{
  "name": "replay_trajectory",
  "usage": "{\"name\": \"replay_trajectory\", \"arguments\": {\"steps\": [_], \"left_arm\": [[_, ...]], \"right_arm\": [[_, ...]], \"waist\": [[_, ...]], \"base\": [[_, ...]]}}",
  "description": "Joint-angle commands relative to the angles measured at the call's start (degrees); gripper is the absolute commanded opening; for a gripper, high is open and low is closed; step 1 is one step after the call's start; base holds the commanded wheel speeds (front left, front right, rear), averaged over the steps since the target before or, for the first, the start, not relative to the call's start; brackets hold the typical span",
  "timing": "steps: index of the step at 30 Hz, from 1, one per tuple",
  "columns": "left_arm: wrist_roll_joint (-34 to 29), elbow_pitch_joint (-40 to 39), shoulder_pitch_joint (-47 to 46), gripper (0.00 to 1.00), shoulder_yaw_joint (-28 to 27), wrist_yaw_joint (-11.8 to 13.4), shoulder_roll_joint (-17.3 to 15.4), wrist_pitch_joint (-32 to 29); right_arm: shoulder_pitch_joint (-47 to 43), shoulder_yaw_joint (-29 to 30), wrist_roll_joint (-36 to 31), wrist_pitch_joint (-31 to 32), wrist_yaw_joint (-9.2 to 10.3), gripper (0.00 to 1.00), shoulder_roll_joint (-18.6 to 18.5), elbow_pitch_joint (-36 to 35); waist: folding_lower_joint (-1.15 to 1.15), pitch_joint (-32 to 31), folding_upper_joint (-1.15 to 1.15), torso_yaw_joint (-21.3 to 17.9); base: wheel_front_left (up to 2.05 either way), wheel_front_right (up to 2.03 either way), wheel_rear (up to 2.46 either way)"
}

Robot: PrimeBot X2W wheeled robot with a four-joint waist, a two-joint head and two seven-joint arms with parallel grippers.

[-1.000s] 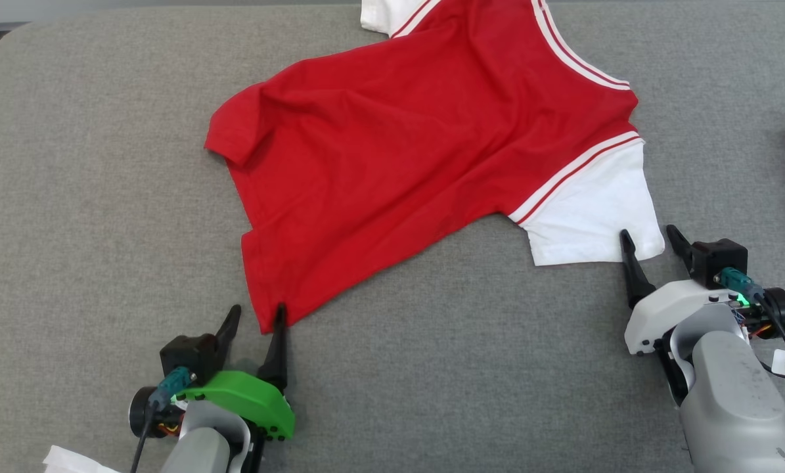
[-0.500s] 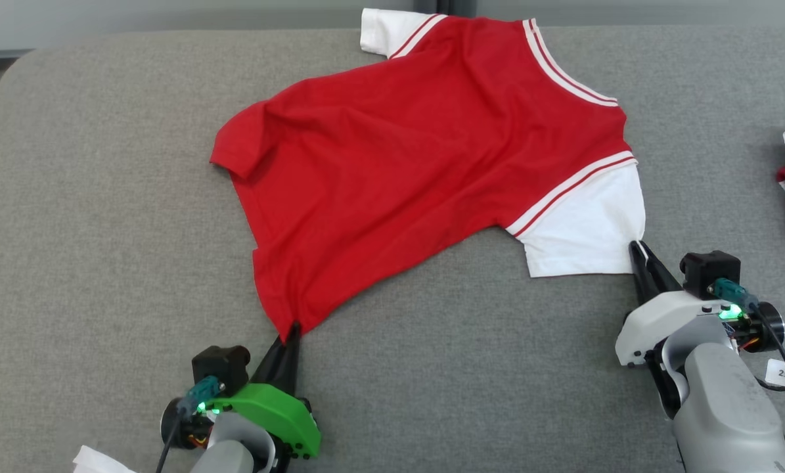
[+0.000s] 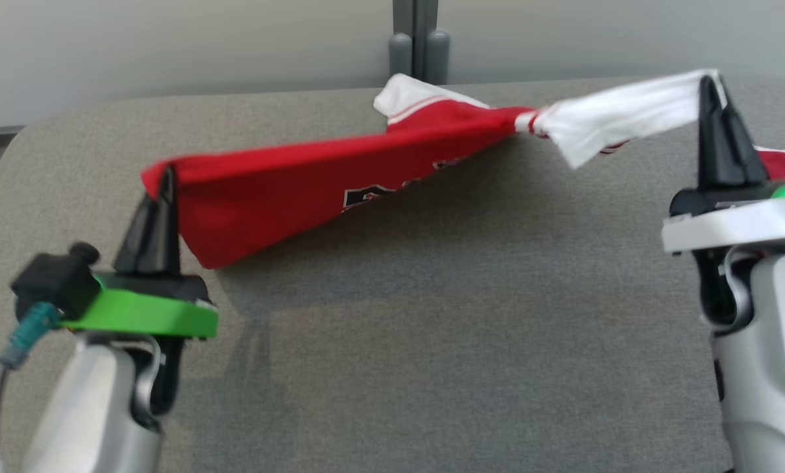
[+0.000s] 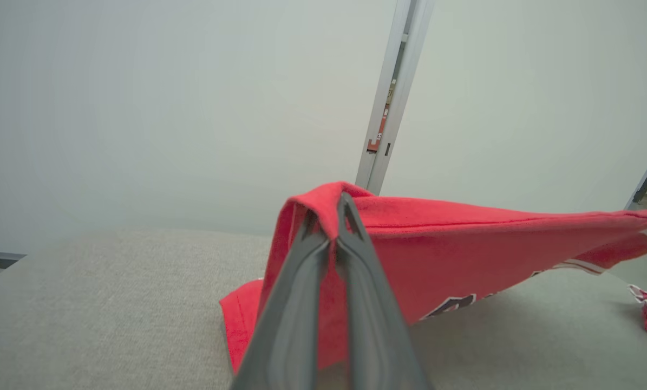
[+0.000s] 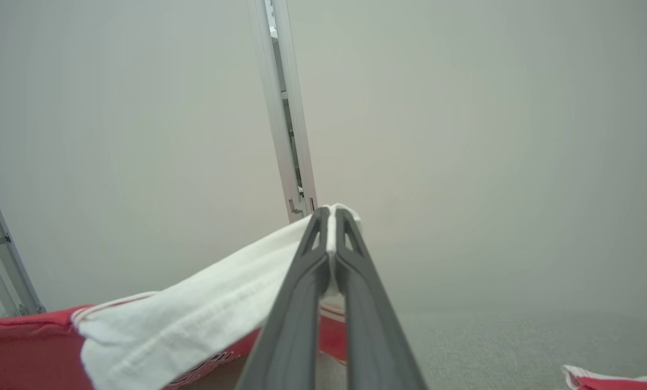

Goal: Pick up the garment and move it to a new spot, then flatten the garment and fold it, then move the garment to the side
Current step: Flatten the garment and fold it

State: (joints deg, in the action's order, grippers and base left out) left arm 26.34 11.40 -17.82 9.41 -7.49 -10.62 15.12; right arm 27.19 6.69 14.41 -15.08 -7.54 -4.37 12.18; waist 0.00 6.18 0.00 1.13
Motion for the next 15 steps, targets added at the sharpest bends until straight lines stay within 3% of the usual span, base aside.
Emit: {"name": "replay_trajectory", "arguments": {"steps": [1,4,9,15], "left_arm": [[0.59,-1.94,-2.83,0.00,-0.15,0.03,-2.46,0.00],[2.02,-5.93,-8.80,0.00,0.03,0.05,-6.98,-0.78],[4.28,-9.62,-17.60,0.00,0.84,0.07,-12.81,-7.33],[6.47,-7.71,-24.41,0.00,1.74,0.07,-14.63,-14.81]], "right_arm": [[1.85,-0.09,1.05,-0.10,0.12,0.00,-1.50,-2.71],[6.11,-0.97,2.43,-0.02,0.12,0.00,-4.69,-6.91],[14.81,-2.15,2.15,4.55,0.12,0.00,-9.06,-10.71],[24.31,-4.80,-0.50,9.71,0.12,0.00,-11.90,-7.60]], "waist": [[0.00,-1.19,0.00,-1.47],[0.00,-1.50,0.00,-2.13],[0.00,-0.27,0.00,-3.20],[0.00,5.28,0.00,-4.28]], "base": [[0.00,0.00,0.00],[0.00,0.00,0.00],[0.00,0.00,0.00],[0.00,0.00,0.00]]}}
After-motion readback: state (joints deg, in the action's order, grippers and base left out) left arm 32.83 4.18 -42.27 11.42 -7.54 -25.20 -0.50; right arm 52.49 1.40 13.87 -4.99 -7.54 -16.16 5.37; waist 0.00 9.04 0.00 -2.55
